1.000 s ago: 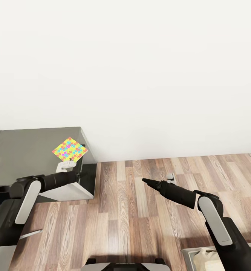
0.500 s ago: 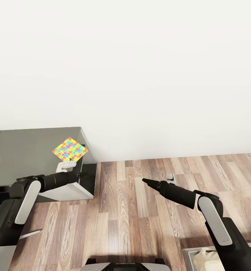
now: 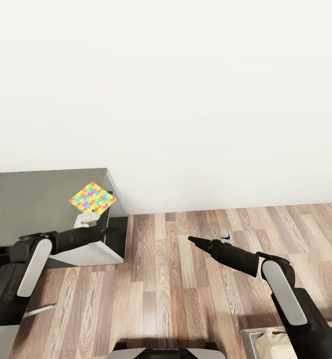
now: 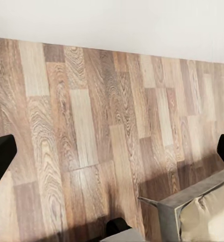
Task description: Put all the toys in the child's room - the three board games (two on the bed and one on the table), the two jigsaw puzzles on the table, and the tennis ball on the table - inside the toy box on the table in the child's room.
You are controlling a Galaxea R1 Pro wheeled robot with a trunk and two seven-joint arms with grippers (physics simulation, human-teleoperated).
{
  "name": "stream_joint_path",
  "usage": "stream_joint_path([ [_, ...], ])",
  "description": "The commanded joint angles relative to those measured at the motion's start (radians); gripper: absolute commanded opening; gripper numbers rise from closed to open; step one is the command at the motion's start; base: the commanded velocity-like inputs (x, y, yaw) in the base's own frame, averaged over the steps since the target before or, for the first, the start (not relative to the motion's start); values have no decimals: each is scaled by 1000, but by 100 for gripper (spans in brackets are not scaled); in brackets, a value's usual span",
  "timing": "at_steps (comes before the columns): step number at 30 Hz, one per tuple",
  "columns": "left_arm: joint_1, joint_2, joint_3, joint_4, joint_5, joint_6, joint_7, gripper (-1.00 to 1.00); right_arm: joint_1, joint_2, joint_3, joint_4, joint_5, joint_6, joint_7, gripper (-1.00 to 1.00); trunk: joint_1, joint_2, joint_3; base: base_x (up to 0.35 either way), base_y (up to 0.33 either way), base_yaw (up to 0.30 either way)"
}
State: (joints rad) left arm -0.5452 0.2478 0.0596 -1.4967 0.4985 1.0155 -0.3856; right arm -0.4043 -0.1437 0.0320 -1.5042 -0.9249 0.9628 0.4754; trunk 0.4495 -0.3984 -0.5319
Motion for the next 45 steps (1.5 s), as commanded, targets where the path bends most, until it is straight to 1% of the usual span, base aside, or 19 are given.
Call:
stream_joint_path([
  [1, 0, 1, 3, 2, -7, 4, -43, 100, -1, -1, 0, 0, 5, 2, 6, 100, 1, -2, -1, 0, 0, 0],
  [2, -1, 1, 4, 4, -7, 4, -60, 100, -1, 0, 0, 0, 5, 2, 6, 100, 1, -2, -1, 0, 0, 0],
  [4, 0, 2, 19, 8, -8, 5, -131, 100, -1, 0, 0, 1, 5, 1, 6, 100, 1, -2, -1, 0, 0, 0],
  [8, 1, 2, 48, 12, -10, 5, -211, 100, -1, 0, 0, 1, 5, 1, 5, 100, 1, -2, -1, 0, 0, 0],
  [10, 1, 2, 58, 15, -10, 6, -240, 100, -1, 0, -1, 1, 5, 0, 5, 100, 1, -2, -1, 0, 0, 0],
  [11, 2, 2, 72, 20, -11, 6, -280, 100, -1, 0, -1, 1, 4, -5, 5, 100, 1, -2, -1, 0, 0, 0],
  [16, 11, 2, 112, 26, -10, 6, -372, 100, -1, 0, 0, 1, 2, -35, 5, 100, 1, -2, -1, 0, 0, 0],
  [21, 24, 2, 147, 29, -11, 6, -440, 100, -1, 1, 1, 0, 2, -46, 5, 100, 1, -2, -1, 0, 0, 0],
  [24, 27, 3, 154, 31, -11, 6, -463, 100, -1, 7, 2, 0, 3, -47, 5, 100, 1, -2, -1, 0, 0, 0],
  [25, 29, 2, 160, 31, -10, 6, -476, 100, -1, 15, 1, -1, 4, -47, 5, 100, 1, -2, -1, 0, 0, 0],
  [29, 30, 2, 161, 32, -9, 6, -483, 100, -1, 19, 1, 0, 5, -48, 6, 100, 1, -2, -1, 0, 0, 0],
  [33, 30, 2, 161, 35, -8, 6, -513, 100, -1, 21, 1, 1, 5, -48, 6, 100, 1, -2, -1, 0, 0, 0],
  [36, 31, 3, 163, 54, -8, 5, -573, 100, -1, 23, 1, 1, 5, -49, 6, 100, 1, -2, -1, 0, 0, 0],
  [38, 31, 3, 168, 72, -9, 5, -647, 100, -1, 32, 2, 4, 5, -49, 5, 100, 1, -2, -1, 0, 0, 0],
  [39, 31, 3, 169, 75, -9, 5, -667, 100, -1, 35, 1, 8, 5, -49, 6, 100, 1, -2, -1, 0, 0, 0],
  [40, 31, 3, 170, 80, -11, 5, -706, 100, -1, 42, 1, 21, 5, -49, 6, 100, 1, -2, -1, 0, 0, 0],
  [41, 31, 3, 170, 82, -12, 5, -724, 100, -1, 46, 1, 30, 5, -49, 6, 100, 1, -2, -1, 0, 0, 0],
  [42, 31, 3, 171, 84, -13, 6, -759, 100, -1, 55, 1, 52, 6, -49, 6, 100, 1, -2, -1, 0, 0, 0],
  [45, 31, 3, 172, 87, -15, 7, -822, 100, -1, 75, 0, 120, 7, -48, 6, 100, 1, -2, -1, 0, 0, 0],
])
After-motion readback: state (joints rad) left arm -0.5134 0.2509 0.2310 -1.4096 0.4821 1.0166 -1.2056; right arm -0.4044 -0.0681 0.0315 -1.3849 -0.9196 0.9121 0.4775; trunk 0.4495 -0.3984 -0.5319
